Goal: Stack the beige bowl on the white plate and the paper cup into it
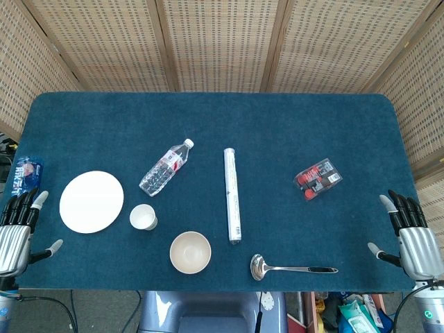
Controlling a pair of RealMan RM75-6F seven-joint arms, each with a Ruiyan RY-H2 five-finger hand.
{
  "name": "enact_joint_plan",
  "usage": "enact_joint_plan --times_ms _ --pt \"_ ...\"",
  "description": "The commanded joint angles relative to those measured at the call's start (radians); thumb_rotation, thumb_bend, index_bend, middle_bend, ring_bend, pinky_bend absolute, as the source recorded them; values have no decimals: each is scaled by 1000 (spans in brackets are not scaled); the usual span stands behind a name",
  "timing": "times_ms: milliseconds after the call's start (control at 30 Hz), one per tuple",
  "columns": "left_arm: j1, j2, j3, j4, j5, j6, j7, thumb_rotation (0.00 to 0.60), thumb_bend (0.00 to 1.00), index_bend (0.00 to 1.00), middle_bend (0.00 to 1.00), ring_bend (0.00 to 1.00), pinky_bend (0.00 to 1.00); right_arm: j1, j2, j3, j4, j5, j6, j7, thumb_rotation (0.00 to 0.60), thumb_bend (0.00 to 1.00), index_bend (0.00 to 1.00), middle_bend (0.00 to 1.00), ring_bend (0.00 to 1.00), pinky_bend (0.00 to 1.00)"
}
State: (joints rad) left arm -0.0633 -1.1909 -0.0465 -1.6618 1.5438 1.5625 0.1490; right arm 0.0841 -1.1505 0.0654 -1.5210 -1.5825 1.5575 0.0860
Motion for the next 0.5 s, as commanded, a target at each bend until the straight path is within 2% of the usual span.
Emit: enact_joint_plan --times_ms 33,500 --pt "1 0 1 1 1 1 0 600 22 0 0 0 0 0 -1 0 2 -1 2 -2 600 142 9 0 0 0" --pt "2 5 5 -5 9 3 1 600 21 0 0 0 0 -12 -32 26 30 8 53 -85 600 142 9 0 0 0"
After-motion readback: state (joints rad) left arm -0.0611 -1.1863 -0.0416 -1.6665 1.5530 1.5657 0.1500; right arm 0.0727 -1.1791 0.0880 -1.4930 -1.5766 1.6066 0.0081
